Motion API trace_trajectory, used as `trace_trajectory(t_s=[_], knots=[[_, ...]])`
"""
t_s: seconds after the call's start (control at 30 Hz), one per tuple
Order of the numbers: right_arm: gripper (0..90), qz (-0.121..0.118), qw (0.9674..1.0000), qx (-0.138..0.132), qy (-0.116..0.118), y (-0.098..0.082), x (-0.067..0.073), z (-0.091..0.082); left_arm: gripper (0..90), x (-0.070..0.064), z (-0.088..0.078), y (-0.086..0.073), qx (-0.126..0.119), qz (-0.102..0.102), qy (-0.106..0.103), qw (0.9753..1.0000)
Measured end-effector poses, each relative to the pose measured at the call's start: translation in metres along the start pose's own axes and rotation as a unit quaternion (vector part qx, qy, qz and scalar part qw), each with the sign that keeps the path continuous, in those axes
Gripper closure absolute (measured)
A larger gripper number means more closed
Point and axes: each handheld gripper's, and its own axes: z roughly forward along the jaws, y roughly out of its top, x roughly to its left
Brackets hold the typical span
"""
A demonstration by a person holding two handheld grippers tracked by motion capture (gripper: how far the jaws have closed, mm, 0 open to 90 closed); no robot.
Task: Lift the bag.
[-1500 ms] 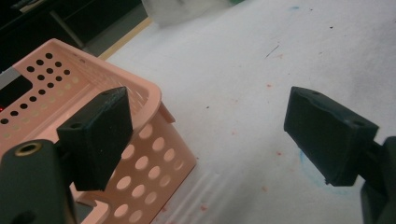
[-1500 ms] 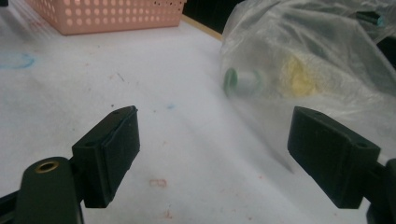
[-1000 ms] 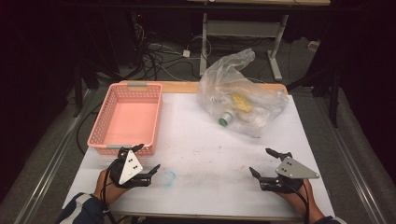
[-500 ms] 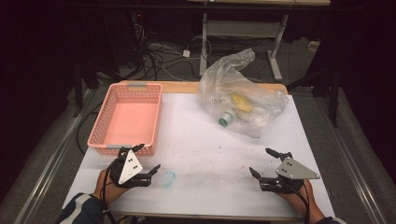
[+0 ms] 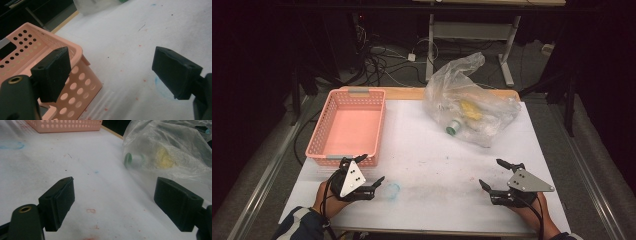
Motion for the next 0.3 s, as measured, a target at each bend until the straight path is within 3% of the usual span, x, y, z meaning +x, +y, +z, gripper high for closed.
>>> trace_trajectory(t_s=[0.3], knots=[[17.2, 0.002, 1.0, 0.0, -0.002, 0.0, -0.0011, -0.0008, 15.1, -0.0005, -0.0003, 0.0023, -0.003, 0.002, 0.0, 1.0]])
